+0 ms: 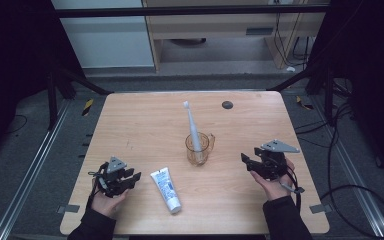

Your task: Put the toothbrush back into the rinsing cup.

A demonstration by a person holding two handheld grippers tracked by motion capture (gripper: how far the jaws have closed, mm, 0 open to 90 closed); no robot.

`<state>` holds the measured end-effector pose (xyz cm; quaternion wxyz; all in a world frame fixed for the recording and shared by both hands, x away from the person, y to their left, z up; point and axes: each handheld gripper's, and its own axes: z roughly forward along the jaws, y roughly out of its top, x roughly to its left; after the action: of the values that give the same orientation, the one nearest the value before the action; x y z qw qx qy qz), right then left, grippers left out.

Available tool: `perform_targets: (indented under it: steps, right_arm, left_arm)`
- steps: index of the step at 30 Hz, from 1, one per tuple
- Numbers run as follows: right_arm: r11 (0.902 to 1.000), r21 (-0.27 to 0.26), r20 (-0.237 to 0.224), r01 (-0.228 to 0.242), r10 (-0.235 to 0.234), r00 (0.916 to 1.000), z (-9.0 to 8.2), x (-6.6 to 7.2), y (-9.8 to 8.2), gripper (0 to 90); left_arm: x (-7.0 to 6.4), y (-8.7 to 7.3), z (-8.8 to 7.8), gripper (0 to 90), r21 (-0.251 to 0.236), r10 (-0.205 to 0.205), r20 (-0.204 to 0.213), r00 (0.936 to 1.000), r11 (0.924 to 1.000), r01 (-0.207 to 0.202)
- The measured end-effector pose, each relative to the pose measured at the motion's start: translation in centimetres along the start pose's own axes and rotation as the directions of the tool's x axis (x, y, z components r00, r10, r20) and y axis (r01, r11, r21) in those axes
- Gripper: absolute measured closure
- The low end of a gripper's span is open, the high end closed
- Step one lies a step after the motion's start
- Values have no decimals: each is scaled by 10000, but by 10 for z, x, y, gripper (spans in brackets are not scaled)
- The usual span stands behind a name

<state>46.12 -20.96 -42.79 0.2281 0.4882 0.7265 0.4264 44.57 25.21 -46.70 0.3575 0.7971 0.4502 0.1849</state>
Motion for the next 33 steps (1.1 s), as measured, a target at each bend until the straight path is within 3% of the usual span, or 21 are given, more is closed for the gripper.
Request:
perform_targets:
  steps: [10, 16, 19, 33]
  right_arm:
    - [9998, 187, 227, -89, 84, 9997, -4, -7, -12, 414]
    - [9994, 300, 343, -175, 165, 9993, -14, -17, -22, 520]
    - [9992, 341, 420, -228, 213, 9989, -15, -21, -27, 531]
    - [9991, 397, 692, 117, -145, 9975, -20, -26, -40, 525]
  left_arm:
    - [-16, 0, 5, 764, 405, 220, 314, 9993, 9989, -232]
    - [-24, 1, 15, 839, 645, 178, 278, 9995, 9977, -196]
    - [-30, 2, 21, 865, 769, 259, 282, 9993, 9966, -280]
    - [-38, 8, 36, 892, 954, 235, 365, 9991, 9951, -269]
